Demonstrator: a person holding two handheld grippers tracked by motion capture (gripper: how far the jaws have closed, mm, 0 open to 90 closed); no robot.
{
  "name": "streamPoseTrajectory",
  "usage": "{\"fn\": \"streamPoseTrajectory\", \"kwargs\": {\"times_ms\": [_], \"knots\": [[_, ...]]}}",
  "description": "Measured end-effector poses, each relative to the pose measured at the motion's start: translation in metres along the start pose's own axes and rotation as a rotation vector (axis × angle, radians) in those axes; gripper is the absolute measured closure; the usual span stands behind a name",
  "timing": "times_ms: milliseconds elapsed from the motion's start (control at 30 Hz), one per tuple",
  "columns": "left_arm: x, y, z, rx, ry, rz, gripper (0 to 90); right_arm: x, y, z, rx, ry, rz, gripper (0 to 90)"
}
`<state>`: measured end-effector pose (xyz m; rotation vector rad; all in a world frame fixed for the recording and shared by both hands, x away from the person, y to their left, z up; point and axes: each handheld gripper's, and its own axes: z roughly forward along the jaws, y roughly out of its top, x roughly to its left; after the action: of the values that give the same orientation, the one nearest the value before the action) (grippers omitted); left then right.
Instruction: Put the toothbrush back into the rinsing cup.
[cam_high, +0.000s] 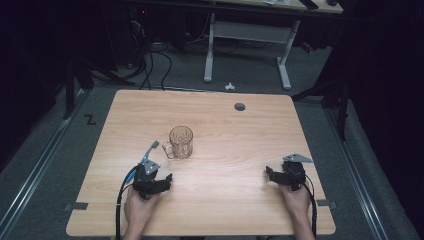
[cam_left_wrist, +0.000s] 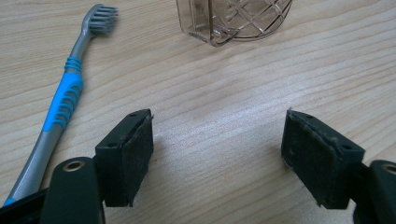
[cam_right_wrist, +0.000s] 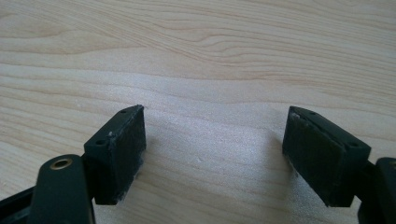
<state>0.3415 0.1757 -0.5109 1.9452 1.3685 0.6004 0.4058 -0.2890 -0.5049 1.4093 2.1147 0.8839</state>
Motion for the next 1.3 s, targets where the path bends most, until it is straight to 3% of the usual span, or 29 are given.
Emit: {"fn": "streamPoseTrajectory", "kwargs": {"times_ms": [733, 900, 1033, 1300], "knots": [[0.0010, 0.0008, 0.0006, -0.003, 0.012, -0.012, 27.7, 0.0008, -0.0004, -0.0005, 0.001, 0.002, -0.008, 21.4], [0.0023, 0.0004, -0.0003, -0.011, 0.013, -0.005, 33.0, 0.0010, -0.0005, -0.0006, 0.001, 0.003, -0.008, 21.4], [0.0020, -0.0002, -0.0026, -0.017, 0.039, 0.022, 38.2, 0.0010, -0.0005, -0.0006, 0.001, 0.003, -0.008, 21.4], [0.0050, -0.0003, -0.0084, -0.009, -0.009, -0.009, 37.0, 0.0011, -0.0005, -0.0006, 0.001, 0.003, -0.007, 21.4]]}}
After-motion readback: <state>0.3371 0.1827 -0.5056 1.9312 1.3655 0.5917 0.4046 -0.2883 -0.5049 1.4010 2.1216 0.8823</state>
